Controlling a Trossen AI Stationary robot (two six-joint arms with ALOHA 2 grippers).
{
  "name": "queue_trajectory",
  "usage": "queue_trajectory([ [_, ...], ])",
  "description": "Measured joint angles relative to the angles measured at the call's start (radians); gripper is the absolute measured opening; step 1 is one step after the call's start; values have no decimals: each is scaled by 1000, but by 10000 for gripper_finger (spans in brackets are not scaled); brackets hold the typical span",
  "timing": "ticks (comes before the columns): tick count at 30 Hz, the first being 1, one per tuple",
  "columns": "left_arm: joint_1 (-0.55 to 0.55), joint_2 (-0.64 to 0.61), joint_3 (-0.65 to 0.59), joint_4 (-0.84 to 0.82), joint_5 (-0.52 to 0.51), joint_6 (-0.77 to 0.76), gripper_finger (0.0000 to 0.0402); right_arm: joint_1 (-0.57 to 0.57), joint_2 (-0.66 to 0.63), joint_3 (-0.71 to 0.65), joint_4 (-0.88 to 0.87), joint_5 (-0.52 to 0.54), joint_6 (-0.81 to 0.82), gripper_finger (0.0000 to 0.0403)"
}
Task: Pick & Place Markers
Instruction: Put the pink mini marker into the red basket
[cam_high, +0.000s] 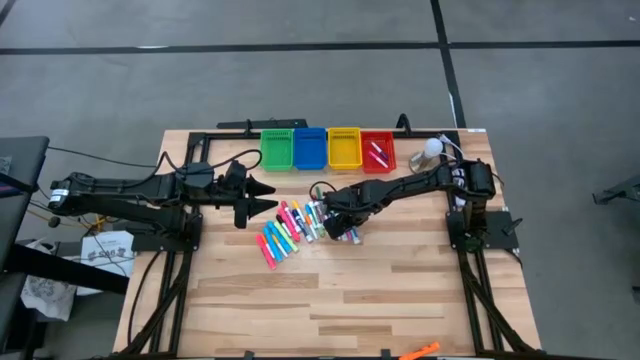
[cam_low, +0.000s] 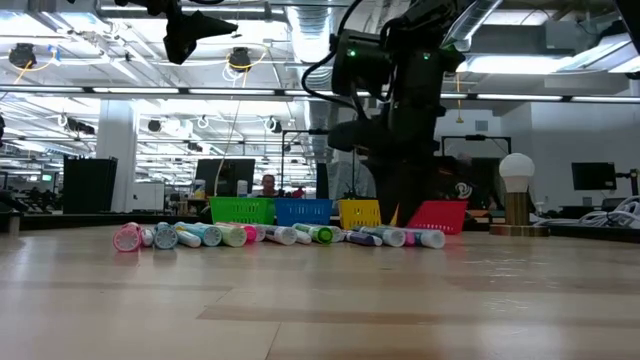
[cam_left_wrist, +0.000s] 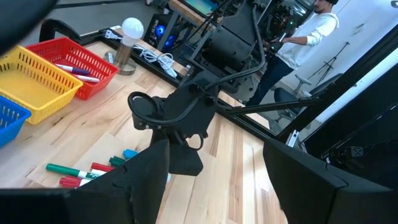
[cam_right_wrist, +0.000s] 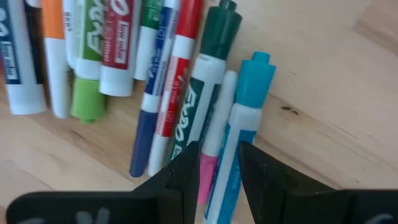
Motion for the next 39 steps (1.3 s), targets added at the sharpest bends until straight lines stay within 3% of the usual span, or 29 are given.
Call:
queue_trajectory([
  [39,0,0,0,14,0,0,260,22,-1,1,27,0,-8,102],
])
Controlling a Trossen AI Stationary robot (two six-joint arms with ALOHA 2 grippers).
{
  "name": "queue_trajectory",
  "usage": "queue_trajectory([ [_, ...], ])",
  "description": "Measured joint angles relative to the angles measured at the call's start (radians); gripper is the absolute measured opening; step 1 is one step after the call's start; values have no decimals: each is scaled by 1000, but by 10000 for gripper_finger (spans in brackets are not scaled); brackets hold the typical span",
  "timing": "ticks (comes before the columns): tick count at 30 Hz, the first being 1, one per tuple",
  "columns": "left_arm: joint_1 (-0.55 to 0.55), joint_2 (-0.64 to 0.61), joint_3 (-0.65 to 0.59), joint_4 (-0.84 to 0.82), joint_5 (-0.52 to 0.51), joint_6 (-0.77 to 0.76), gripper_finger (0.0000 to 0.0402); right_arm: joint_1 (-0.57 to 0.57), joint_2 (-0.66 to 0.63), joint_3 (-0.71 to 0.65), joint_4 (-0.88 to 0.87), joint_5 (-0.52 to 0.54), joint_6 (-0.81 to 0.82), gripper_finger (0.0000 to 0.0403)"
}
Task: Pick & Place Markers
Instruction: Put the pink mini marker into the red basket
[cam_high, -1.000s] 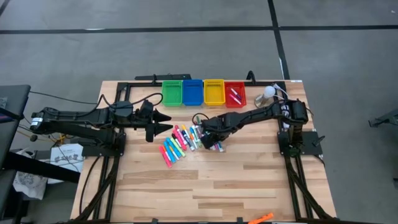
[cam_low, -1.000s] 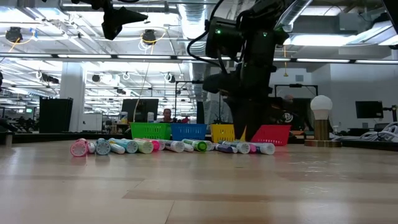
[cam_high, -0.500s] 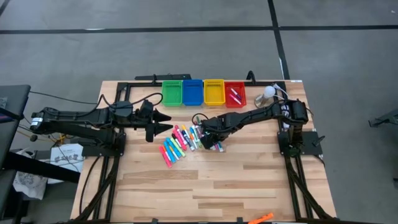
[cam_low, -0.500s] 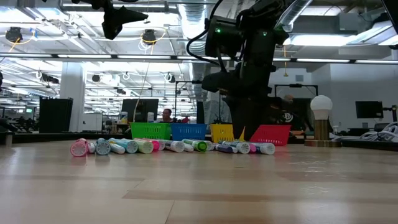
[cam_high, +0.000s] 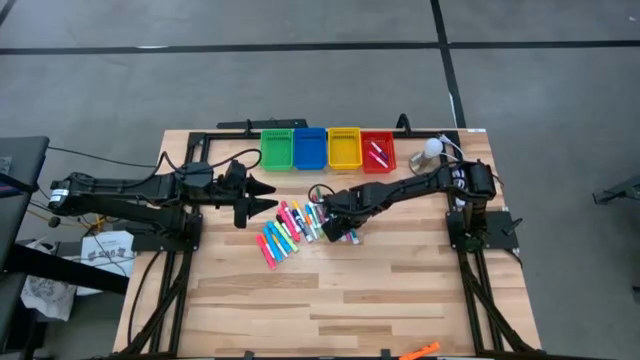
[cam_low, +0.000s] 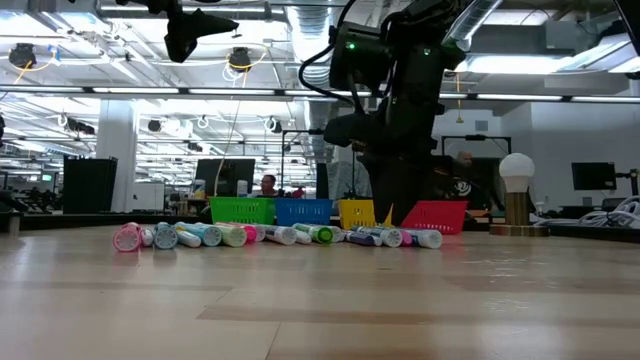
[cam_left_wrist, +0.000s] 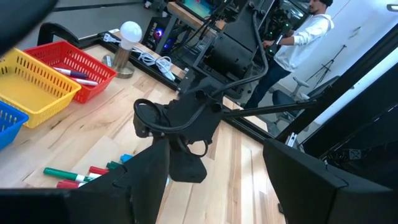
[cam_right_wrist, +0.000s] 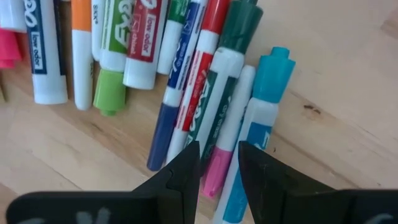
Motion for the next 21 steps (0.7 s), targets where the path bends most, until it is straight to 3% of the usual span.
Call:
queue_trajectory([
  [21,0,0,0,1,0,0,260,-3,2,-61,36,-3,0,101],
])
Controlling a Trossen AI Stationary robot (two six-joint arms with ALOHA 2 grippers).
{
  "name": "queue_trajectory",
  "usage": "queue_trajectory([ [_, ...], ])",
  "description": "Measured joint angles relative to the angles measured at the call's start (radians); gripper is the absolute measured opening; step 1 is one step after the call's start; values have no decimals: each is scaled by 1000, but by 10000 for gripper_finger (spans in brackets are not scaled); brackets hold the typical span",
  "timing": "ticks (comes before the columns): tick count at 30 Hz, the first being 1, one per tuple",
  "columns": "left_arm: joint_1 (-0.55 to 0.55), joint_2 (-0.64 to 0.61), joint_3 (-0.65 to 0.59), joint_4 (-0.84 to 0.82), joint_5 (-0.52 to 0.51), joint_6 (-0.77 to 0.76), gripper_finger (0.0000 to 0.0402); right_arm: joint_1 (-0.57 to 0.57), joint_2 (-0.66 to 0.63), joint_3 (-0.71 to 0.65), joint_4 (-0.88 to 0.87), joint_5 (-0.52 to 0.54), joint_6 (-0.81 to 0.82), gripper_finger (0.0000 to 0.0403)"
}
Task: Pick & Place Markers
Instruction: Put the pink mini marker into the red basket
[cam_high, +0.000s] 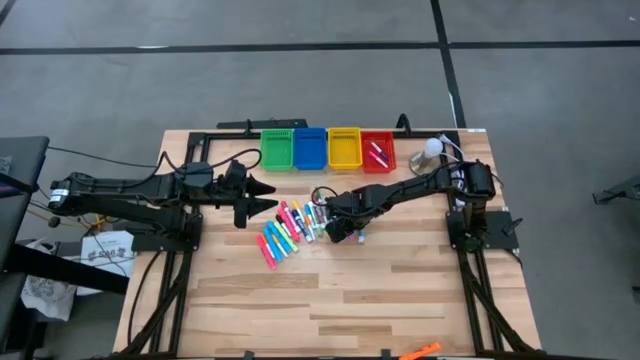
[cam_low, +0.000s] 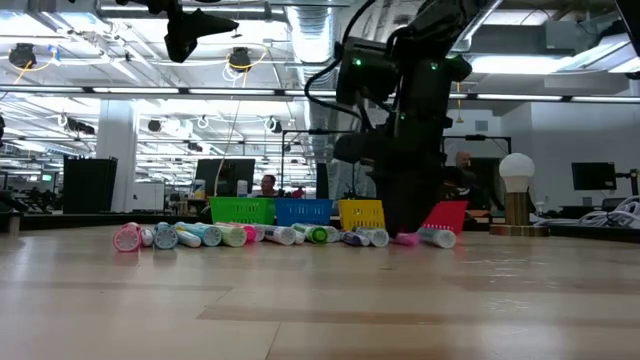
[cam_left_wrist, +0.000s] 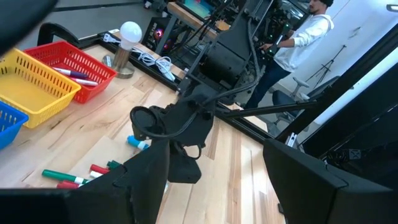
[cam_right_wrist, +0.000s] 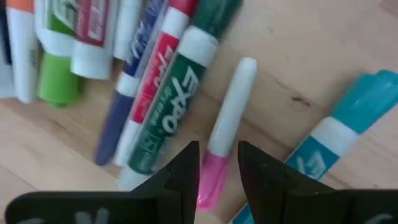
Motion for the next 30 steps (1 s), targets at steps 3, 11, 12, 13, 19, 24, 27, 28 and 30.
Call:
queue_trajectory([
  [3,0,0,0,0,0,0,260,-1,-2,4,9,0,0,101],
  [11,0,0,0,1,0,0,260,-2,-2,3,4,7,0,101],
  [12,0,0,0,1,0,0,260,-2,-2,2,3,7,0,101],
  [13,0,0,0,1,0,0,260,-2,-2,-1,6,7,0,101],
  [19,0,0,0,1,0,0,260,-2,-4,-34,9,12,0,101],
  [24,0,0,0,1,0,0,260,-2,-8,-58,19,27,17,101],
  [27,0,0,0,1,0,0,260,-1,-7,-59,19,56,33,100],
  [28,0,0,0,1,0,0,260,-2,-7,-60,19,58,34,98],
  [30,0,0,0,1,0,0,260,-5,-7,-60,19,56,35,88],
])
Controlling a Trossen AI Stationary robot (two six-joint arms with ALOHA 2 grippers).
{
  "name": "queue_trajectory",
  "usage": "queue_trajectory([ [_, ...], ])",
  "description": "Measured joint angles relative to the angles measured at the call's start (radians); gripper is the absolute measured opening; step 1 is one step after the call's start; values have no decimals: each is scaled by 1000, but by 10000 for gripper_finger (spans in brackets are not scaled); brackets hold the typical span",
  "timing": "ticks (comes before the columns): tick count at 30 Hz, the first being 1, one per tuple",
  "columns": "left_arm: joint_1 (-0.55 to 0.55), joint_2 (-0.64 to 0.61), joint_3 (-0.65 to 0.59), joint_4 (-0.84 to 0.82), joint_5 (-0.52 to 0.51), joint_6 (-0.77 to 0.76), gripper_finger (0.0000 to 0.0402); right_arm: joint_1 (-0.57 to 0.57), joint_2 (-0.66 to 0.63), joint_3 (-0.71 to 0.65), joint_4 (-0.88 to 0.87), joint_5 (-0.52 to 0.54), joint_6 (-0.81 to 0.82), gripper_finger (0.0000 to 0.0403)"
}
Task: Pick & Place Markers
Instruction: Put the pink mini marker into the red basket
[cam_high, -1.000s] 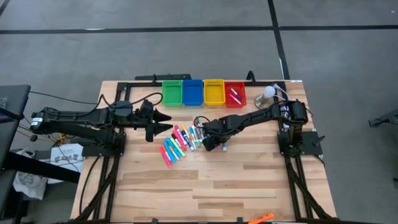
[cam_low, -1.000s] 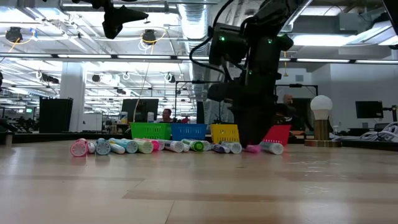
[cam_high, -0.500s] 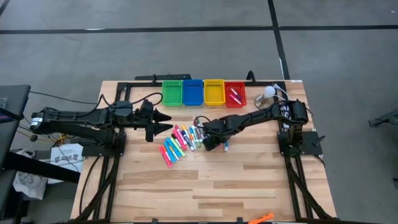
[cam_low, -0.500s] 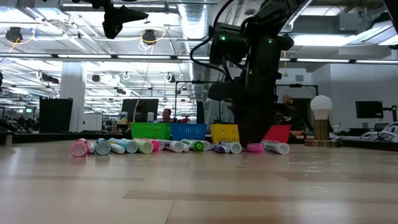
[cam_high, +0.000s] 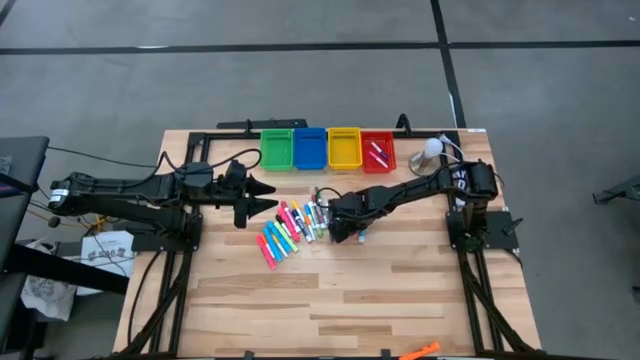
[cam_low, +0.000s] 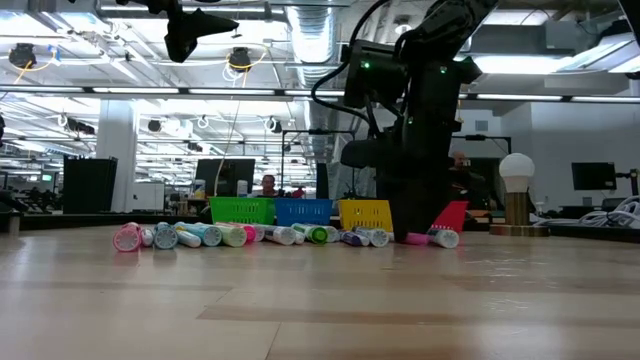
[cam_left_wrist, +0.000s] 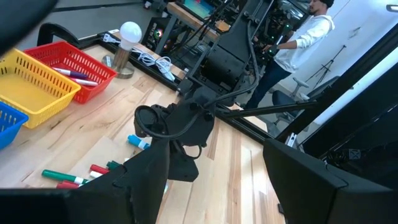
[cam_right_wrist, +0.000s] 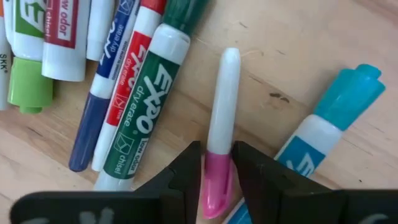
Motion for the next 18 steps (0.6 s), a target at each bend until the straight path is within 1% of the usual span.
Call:
queue_trajectory([
  [7,0,0,0,0,0,0,260,-1,-2,3,10,0,-5,26],
  [10,0,0,0,0,0,0,260,-1,1,20,-3,-2,-17,25],
  [15,0,0,0,-1,0,0,260,-12,7,59,-26,4,-27,47],
  [18,0,0,0,-1,0,0,260,-24,7,81,-69,5,-37,46],
])
